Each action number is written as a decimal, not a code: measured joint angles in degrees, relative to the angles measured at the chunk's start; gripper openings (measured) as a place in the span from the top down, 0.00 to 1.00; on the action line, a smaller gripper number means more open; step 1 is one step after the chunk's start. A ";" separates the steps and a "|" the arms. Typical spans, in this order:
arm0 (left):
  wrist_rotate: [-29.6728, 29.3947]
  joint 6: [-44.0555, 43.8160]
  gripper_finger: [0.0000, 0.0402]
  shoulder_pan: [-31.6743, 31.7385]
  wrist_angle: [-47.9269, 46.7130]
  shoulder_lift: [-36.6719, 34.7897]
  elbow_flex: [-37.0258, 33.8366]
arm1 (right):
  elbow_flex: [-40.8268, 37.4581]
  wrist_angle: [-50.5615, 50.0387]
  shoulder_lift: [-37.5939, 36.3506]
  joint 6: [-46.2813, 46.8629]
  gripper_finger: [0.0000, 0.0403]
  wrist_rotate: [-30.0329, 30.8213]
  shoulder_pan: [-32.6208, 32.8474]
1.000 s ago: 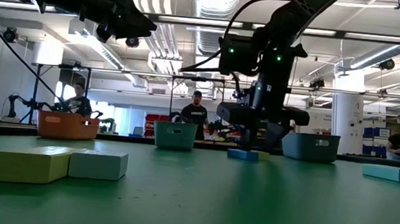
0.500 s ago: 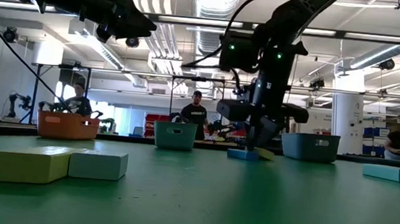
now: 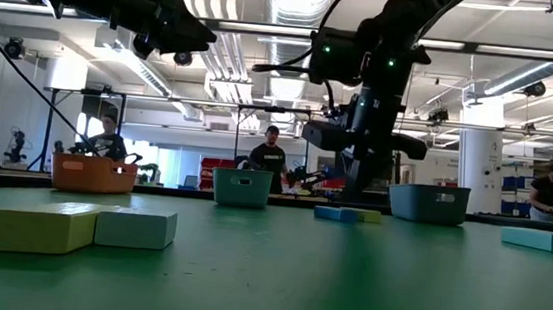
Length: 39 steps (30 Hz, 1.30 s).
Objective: Sort & place blocks by color
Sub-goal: Put the yellow block into the gray bin
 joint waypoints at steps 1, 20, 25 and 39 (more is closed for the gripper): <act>0.00 0.00 0.60 0.00 0.00 0.00 0.00 | 0.00 -0.01 -0.11 -0.13 0.98 0.02 0.00; 0.00 0.00 0.60 0.00 -0.08 0.00 0.00 | -0.47 0.12 1.97 -2.74 0.52 -1.08 -0.79; 0.02 0.00 0.60 0.00 -0.25 0.00 0.00 | -0.79 0.54 3.90 -3.14 0.44 -1.05 -1.14; 0.02 0.00 0.60 0.00 -0.25 0.00 0.00 | -0.76 1.92 4.36 -3.18 0.72 -1.04 -1.09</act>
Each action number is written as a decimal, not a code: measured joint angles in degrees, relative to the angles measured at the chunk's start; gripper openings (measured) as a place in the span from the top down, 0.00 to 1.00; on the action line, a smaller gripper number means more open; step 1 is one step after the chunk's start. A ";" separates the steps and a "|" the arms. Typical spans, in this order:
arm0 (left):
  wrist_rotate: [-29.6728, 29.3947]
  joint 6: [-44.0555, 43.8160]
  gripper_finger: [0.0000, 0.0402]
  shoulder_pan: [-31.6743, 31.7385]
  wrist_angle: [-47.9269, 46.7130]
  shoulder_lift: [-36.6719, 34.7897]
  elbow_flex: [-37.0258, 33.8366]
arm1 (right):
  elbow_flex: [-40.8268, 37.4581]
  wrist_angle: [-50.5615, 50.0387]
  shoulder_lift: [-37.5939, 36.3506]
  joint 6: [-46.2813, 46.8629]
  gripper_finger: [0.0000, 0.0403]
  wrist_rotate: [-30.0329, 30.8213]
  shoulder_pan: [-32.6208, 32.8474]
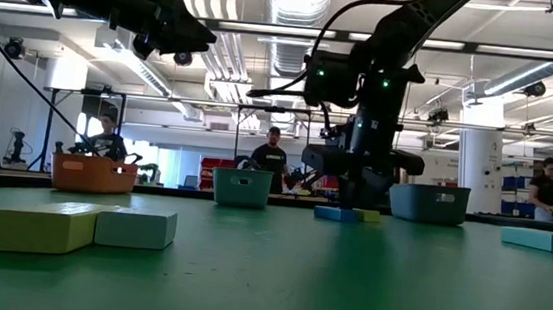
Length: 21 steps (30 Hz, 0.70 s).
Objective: Sort & place blocks by color
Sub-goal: Put the yellow block into the gray bin
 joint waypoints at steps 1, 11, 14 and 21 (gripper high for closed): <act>0.00 0.00 0.60 0.00 0.02 0.00 0.00 | 0.00 0.00 0.00 0.00 0.72 0.01 0.00; 0.00 0.00 0.60 0.02 0.03 0.00 -0.11 | 1.26 -0.98 -0.11 -0.29 0.65 -0.02 -0.04; 0.00 0.00 0.60 0.01 0.05 0.00 -0.11 | 2.48 -2.65 -0.35 -0.86 0.67 0.15 -0.04; 0.00 0.00 0.60 0.00 0.20 0.00 -0.11 | 7.02 -11.06 -2.01 -2.60 0.69 5.06 -0.33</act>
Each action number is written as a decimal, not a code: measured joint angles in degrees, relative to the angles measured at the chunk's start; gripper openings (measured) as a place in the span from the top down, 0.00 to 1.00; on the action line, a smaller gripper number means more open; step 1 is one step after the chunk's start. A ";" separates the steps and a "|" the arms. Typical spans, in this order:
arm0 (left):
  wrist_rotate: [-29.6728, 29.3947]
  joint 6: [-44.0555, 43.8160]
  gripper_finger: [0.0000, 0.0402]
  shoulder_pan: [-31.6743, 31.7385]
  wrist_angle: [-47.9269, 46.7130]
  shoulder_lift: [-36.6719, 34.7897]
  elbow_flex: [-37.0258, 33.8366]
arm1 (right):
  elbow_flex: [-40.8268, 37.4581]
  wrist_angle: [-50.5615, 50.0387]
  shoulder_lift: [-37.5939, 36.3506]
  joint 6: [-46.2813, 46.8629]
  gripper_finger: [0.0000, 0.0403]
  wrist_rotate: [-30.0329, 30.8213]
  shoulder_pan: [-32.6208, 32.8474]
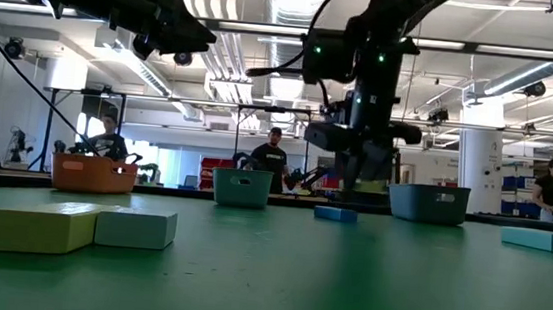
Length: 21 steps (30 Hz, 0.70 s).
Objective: Sort & place blocks by color
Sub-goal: Put the yellow block into the gray bin
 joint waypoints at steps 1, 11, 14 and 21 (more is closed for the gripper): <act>0.00 0.00 0.60 0.00 -0.02 0.00 0.00 | 0.73 -1.60 -0.34 -0.09 0.68 0.90 -0.20; -0.02 0.00 0.60 0.02 -0.15 0.00 0.00 | 2.17 -13.91 -8.01 -0.79 0.69 7.87 -5.55; -0.01 0.00 0.60 0.02 -0.20 0.00 0.00 | 0.33 -14.18 -11.01 -0.81 0.69 8.46 -8.54; 0.00 0.00 0.60 0.00 -0.17 0.00 0.00 | -7.16 -12.55 -15.92 2.07 0.69 8.54 -15.76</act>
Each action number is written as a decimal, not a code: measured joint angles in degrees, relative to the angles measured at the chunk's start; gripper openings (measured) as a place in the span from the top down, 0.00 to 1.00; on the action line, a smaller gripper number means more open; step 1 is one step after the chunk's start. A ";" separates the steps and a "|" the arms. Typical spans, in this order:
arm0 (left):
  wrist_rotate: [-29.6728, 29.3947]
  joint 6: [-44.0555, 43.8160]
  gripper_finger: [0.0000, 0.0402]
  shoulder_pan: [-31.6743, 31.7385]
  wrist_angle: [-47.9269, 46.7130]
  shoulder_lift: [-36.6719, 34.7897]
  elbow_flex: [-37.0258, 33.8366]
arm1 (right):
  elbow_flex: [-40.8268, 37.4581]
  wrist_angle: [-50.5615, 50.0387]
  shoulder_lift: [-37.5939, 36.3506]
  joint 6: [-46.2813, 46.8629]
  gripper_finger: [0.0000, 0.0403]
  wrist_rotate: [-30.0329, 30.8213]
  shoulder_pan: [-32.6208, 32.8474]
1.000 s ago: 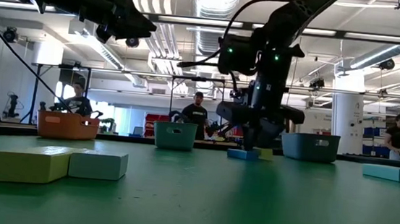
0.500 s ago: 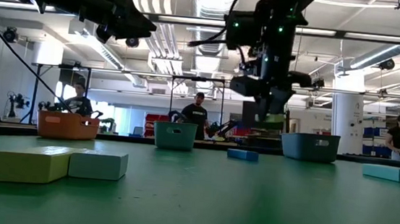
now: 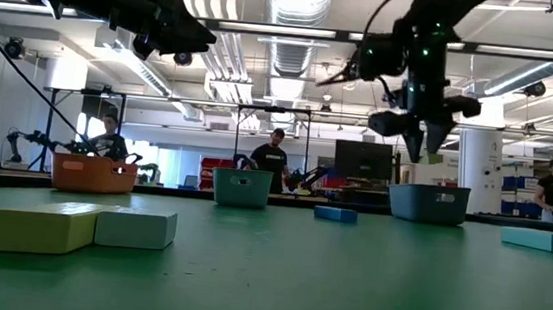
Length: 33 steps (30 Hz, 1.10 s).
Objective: Sort & place blocks by color
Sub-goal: Put the yellow block into the gray bin, then put the blue block into the blue bin
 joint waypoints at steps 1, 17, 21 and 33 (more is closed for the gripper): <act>-0.01 0.00 0.60 0.01 0.00 0.00 0.00 | -1.33 1.11 -0.39 0.10 0.69 -0.01 -0.85; -0.02 0.00 0.60 0.01 0.16 0.00 0.00 | -11.01 11.44 -1.27 0.16 0.58 -2.06 -4.31; 0.00 0.00 0.60 0.00 0.15 0.00 0.00 | -10.11 11.52 -1.27 0.14 0.54 -2.06 -4.31; -0.02 0.00 0.60 0.00 0.00 0.00 0.00 | -3.58 10.91 -1.65 -2.97 0.56 -5.54 -1.65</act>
